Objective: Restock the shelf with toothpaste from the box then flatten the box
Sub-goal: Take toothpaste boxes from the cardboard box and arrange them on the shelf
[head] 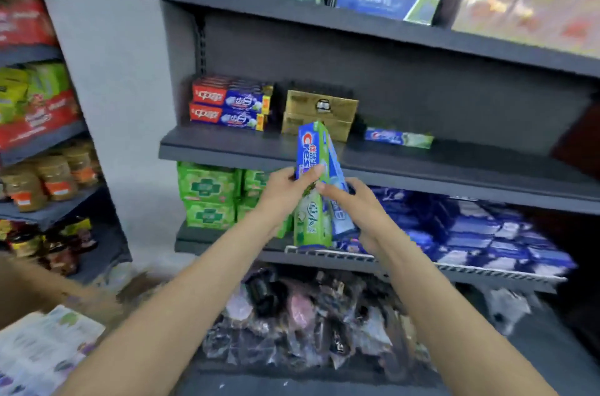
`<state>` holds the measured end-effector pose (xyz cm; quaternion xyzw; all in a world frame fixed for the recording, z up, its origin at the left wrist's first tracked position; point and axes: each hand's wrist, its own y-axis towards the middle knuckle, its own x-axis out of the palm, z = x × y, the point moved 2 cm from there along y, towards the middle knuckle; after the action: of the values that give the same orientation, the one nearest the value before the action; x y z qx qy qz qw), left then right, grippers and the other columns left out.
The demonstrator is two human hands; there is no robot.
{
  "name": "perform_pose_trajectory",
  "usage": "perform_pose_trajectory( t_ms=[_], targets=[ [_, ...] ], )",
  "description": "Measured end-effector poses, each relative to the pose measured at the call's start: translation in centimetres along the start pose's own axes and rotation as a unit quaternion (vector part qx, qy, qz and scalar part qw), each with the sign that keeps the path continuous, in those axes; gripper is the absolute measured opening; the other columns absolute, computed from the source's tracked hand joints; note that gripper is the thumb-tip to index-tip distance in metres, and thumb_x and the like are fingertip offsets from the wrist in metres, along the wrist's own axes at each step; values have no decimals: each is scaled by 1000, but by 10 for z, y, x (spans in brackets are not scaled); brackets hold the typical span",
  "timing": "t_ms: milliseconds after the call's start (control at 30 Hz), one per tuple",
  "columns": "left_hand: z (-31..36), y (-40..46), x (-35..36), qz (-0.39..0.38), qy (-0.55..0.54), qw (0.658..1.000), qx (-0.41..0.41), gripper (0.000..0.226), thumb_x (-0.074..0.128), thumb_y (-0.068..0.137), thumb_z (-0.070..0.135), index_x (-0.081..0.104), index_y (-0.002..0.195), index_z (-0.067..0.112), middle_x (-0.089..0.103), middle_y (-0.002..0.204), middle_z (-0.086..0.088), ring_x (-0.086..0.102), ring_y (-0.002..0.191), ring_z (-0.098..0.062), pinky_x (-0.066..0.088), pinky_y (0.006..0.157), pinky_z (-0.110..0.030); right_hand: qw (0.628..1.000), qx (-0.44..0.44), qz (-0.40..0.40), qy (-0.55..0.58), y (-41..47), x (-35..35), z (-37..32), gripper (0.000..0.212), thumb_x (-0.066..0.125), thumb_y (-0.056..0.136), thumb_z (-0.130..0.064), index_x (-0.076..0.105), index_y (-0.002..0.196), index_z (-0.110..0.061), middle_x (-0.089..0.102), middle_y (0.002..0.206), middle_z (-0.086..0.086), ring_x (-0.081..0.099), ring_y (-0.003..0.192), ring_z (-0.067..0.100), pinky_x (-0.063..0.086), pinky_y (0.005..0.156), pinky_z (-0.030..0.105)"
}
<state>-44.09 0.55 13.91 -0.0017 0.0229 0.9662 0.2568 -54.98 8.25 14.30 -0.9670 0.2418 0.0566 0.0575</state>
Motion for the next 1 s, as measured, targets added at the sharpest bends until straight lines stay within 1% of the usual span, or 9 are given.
perform_pose_trajectory(
  t_ms=[167, 300, 367, 567, 667, 767, 833, 900, 1000],
  targets=[
    [13, 54, 112, -28, -17, 999, -1, 25, 66, 86, 31, 69, 95, 8, 69, 81, 1, 61, 54, 5, 47, 52, -8, 998, 1, 50, 40, 28, -115, -5, 46, 80, 72, -31, 54, 108, -18, 70, 97, -1, 70, 80, 16, 56, 65, 30],
    [13, 100, 168, -17, -71, 997, -35, 15, 69, 84, 27, 65, 86, 13, 68, 78, -2, 64, 67, -13, 52, 57, -23, 993, -45, 99, 45, 64, -188, -5, 44, 81, 71, -16, 55, 107, -12, 69, 96, 2, 66, 77, 13, 53, 66, 25],
    [11, 128, 186, 9, -103, 993, -53, 25, 70, 84, 27, 63, 97, 7, 68, 83, -5, 65, 69, -14, 54, 56, -26, 993, -47, 106, 24, 86, -217, -7, 43, 80, 71, -14, 55, 105, -12, 67, 95, 2, 63, 74, 12, 50, 63, 23],
    [10, 202, 230, 32, -152, 987, -38, 26, 73, 82, 18, 55, 95, 6, 67, 88, -9, 68, 71, -16, 59, 57, -31, 990, -37, 30, -130, 155, -271, -16, 35, 79, 72, -10, 54, 97, -11, 66, 84, 0, 62, 64, 10, 46, 47, 14],
    [11, 231, 249, 14, -189, 981, -34, 19, 72, 82, 16, 56, 90, 9, 68, 89, -8, 69, 77, -18, 58, 71, -40, 985, -51, 30, -162, 190, -287, -19, 40, 80, 70, -9, 54, 100, -13, 67, 90, 0, 65, 72, 10, 49, 54, 15],
    [11, 254, 259, 2, -220, 975, -30, 26, 70, 83, 12, 51, 101, 12, 68, 94, -6, 68, 85, -22, 58, 68, -38, 976, -70, 32, -202, 221, -301, -20, 54, 84, 65, -10, 55, 110, -13, 67, 102, -1, 65, 84, 10, 50, 66, 21],
    [9, 269, 262, -11, -229, 973, -14, 40, 69, 81, 3, 46, 112, 16, 67, 98, -5, 67, 90, -25, 59, 71, -39, 969, -76, 31, -232, 239, -313, -20, 57, 85, 63, -13, 54, 110, -13, 65, 103, -2, 65, 89, 13, 52, 76, 26],
    [6, 288, 253, 36, -189, 981, 28, 84, 76, 72, -4, 28, 134, 27, 63, 114, -3, 64, 101, -21, 55, 85, -43, 954, -87, 21, -286, 255, -323, -23, 48, 85, 64, -14, 51, 98, -15, 63, 95, -4, 63, 90, 16, 52, 83, 31],
    [3, 308, 233, 87, 27, 991, 93, 120, 88, 57, 6, 12, 146, 35, 42, 143, -5, 50, 126, -20, 40, 108, -42, 922, -111, 1, -371, 278, -336, -28, 41, 83, 63, -16, 49, 86, -20, 61, 93, -4, 60, 91, 17, 49, 82, 34]
  ],
)
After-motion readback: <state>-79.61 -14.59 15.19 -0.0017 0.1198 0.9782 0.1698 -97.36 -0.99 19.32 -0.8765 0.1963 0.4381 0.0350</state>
